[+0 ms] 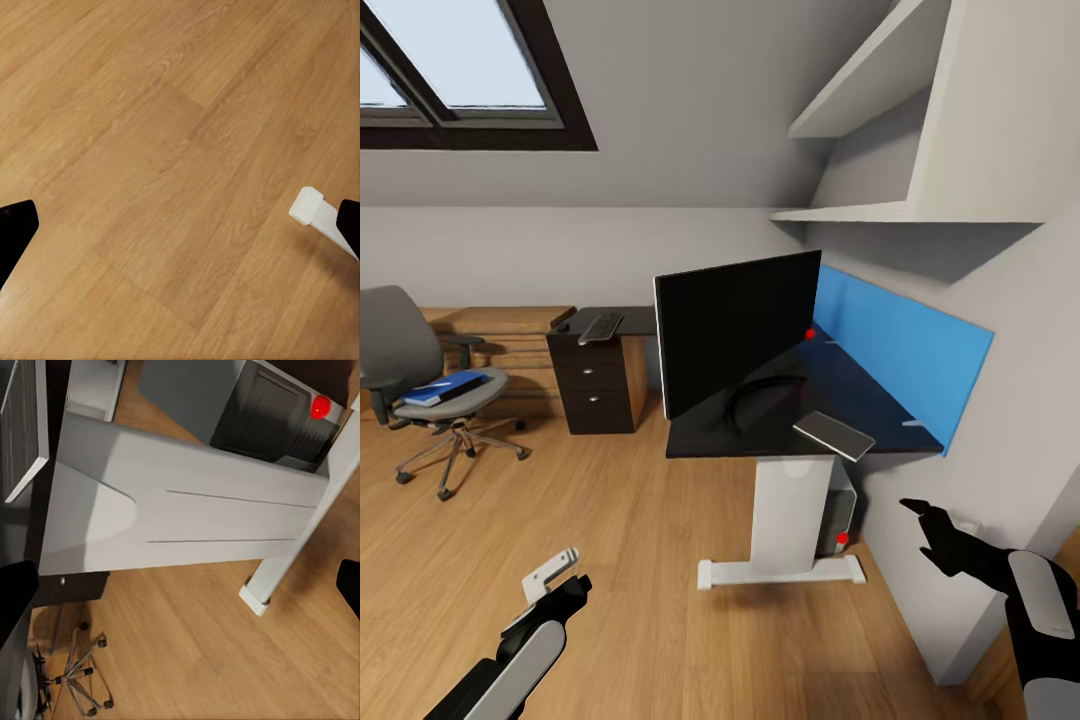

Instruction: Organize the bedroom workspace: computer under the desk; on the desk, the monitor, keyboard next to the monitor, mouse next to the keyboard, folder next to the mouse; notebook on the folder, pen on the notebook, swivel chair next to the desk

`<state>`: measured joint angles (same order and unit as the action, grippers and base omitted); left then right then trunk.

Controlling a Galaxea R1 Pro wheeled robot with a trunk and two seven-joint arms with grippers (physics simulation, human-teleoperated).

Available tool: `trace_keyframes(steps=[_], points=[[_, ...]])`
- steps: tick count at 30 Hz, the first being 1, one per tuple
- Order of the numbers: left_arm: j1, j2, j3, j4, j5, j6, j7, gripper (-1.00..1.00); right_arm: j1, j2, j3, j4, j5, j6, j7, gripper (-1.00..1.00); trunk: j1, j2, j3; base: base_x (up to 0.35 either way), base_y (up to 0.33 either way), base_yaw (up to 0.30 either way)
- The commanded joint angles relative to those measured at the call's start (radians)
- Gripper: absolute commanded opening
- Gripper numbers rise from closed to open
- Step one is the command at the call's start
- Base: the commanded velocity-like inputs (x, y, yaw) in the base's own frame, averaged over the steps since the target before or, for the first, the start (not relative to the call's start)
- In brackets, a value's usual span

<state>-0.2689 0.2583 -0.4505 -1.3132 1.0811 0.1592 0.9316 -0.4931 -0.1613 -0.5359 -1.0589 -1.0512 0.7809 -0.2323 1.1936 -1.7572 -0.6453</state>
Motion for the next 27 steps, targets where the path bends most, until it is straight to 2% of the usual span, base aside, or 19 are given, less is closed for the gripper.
trace_keyframes(steps=[1,11,15,22,27], points=[[-0.001,0.001,-0.002,-0.001,0.002,0.005,0.006,1.00,-0.001,0.001,-0.001,-0.001,-0.011,0.003,-0.008,1.00,0.004,-0.008,-0.004,0.000,0.000,0.000],[-0.001,0.001,-0.002,-0.001,0.002,0.005,0.006,1.00,-0.001,0.003,0.004,0.002,-0.012,0.000,0.010,1.00,0.042,-0.078,-0.036,0.000,0.000,0.000],[-0.001,0.001,-0.002,-0.002,0.002,0.005,0.006,1.00,-0.001,0.002,0.003,0.004,-0.014,0.001,0.047,1.00,0.058,-0.106,-0.048,0.000,0.000,0.000],[-0.001,0.001,-0.002,-0.002,0.002,0.005,0.006,1.00,-0.001,0.001,0.002,0.009,-0.012,0.002,0.170,1.00,0.084,-0.155,-0.070,0.000,0.000,0.000],[-0.001,0.001,-0.002,-0.003,0.002,0.005,0.006,1.00,-0.001,0.001,0.001,0.011,-0.012,0.005,0.228,1.00,0.104,-0.190,-0.086,0.000,0.000,0.000]])
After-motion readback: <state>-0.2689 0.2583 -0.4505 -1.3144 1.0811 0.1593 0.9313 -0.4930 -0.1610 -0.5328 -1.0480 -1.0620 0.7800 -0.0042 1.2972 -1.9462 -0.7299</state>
